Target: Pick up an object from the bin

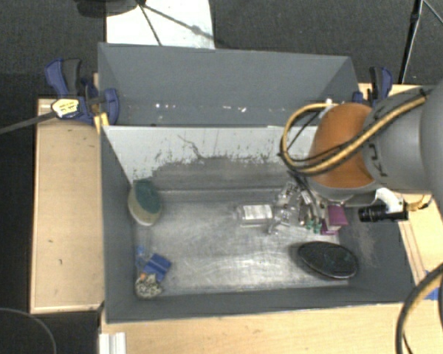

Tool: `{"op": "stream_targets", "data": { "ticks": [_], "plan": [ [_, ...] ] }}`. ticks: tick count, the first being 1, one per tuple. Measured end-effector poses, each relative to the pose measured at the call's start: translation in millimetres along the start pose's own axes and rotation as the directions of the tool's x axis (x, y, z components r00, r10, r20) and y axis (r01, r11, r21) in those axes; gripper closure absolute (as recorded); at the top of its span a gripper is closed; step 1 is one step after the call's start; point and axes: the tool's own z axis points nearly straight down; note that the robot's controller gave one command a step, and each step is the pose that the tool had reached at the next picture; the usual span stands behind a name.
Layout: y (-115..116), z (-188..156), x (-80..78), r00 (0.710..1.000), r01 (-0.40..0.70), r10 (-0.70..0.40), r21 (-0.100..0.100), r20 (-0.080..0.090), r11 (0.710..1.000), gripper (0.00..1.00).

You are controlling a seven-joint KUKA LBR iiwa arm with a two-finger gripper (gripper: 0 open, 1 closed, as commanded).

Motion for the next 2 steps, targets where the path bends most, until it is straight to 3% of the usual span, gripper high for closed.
{"op": "stream_targets", "data": {
  "ticks": [1,2],
  "plan": [
    [18.0,-64.6,13.1,1.0,0.017,-0.017,0.001,-0.013,1.0,1.0],
    [22.6,-185.1,6.9,0.998,0.059,-0.059,0.0,-0.01,0.998,1.0]
  ]
}}
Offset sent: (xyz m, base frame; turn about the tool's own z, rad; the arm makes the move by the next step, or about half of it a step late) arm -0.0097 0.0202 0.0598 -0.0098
